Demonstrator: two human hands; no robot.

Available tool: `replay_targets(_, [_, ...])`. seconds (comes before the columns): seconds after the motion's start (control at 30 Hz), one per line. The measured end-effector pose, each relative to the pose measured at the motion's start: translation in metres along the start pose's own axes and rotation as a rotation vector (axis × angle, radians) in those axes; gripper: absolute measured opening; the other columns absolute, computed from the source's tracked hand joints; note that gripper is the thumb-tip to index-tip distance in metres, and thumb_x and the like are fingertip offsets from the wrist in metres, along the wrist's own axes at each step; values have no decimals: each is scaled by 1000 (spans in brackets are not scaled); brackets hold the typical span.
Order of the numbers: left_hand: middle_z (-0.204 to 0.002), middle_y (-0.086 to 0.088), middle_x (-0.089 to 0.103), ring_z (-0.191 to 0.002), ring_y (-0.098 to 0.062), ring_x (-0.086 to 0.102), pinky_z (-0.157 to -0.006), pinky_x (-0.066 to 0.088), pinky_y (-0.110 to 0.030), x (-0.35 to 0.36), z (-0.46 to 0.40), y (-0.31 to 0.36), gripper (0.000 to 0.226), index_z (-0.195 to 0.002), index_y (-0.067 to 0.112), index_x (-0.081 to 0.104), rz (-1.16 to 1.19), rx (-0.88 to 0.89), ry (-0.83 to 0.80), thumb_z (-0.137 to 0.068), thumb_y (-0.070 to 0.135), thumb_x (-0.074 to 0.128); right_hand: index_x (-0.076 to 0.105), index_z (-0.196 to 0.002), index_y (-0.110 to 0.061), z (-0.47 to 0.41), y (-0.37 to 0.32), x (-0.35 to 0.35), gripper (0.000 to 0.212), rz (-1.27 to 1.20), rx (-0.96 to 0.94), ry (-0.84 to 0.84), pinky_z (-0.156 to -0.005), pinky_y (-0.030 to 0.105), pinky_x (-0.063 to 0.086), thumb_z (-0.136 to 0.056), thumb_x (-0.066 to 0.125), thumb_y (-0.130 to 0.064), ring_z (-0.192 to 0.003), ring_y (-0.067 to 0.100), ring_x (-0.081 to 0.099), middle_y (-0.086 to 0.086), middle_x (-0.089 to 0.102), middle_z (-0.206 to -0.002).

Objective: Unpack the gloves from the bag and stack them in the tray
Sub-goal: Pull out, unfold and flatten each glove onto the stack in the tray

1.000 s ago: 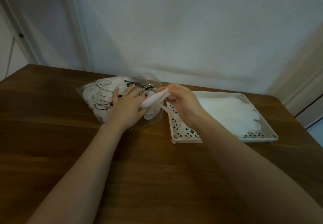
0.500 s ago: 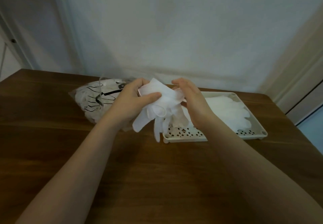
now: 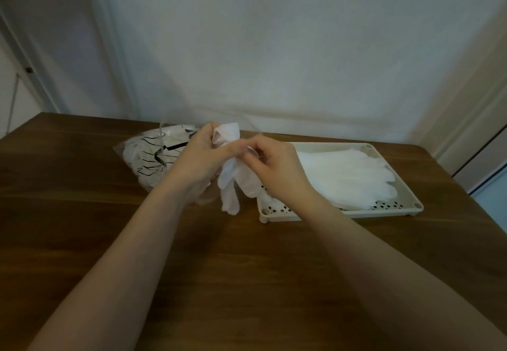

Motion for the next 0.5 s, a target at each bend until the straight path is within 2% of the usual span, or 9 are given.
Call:
replay_targets(0.07, [-104,-7,64,-89,-21,65,-77,56,-37,-5,-1,-3,39,-114,12,51,-114,39,22,-80,22,68,67,-86,-4,-4,2,0,21,-181,114,-29,-70,38,52,-94,54,-18,-73,29,61,17,65,-81])
replay_targets(0.1, [-103,-5,63,-90,-18,64,-75,56,-34,-7,-2,-4,36,-113,13,52,-143,68,39,-82,20,67,66,-80,-2,-6,3,0,25,-288,181,-43,-76,46,53,-95,53,-16,-77,36,62,23,64,-83])
replay_targets(0.13, [-102,-1,62,-89,-16,63,-71,56,-30,-9,-3,-6,30,-112,15,52,-182,106,62,-84,19,65,64,-74,-2,-7,4,0,28,-399,255,-53,-78,47,53,-95,52,-14,-77,37,62,26,63,-84])
replay_targets(0.17, [-100,2,62,-87,-13,62,-67,53,-28,-10,-5,-8,22,-108,18,54,-242,147,104,-87,19,62,63,-69,-4,-8,4,1,30,-506,327,-57,-78,43,55,-95,50,-11,-75,31,62,23,63,-82])
replay_targets(0.23, [-100,5,60,-85,-13,58,-69,51,-30,-15,-10,-14,10,-102,21,58,-423,202,257,-93,19,53,62,-72,-8,-11,3,3,29,-712,439,-34,-73,32,54,-96,47,-8,-73,19,61,10,63,-78])
replay_targets(0.33, [-102,2,51,-86,-19,51,-76,46,-33,-25,-19,-24,16,-94,20,60,-795,212,447,-94,15,45,59,-79,-7,-19,-1,2,25,-956,538,41,-76,34,51,-97,42,-8,-77,19,59,4,61,-78])
replay_targets(0.43, [-105,0,41,-86,-23,49,-76,44,-37,-25,-23,-30,15,-91,22,58,-1126,9,402,-95,21,44,58,-85,-7,-22,-5,0,22,-1142,594,76,-72,32,56,-99,42,-10,-78,19,64,4,63,-83])
replay_targets(0.5, [-118,-6,43,-103,-28,46,-87,41,-42,-23,-23,-32,13,-95,21,59,-1248,-55,326,-92,25,47,58,-88,-7,-23,-5,1,19,-1133,630,84,-78,33,57,-99,44,-12,-84,20,66,5,65,-87])
Point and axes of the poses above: each hand's wrist, its own z-axis away from the middle knuckle, its own x-axis out of the palm, y = z × x, the point moved 1 cm from there along -z, towards the middle knuckle
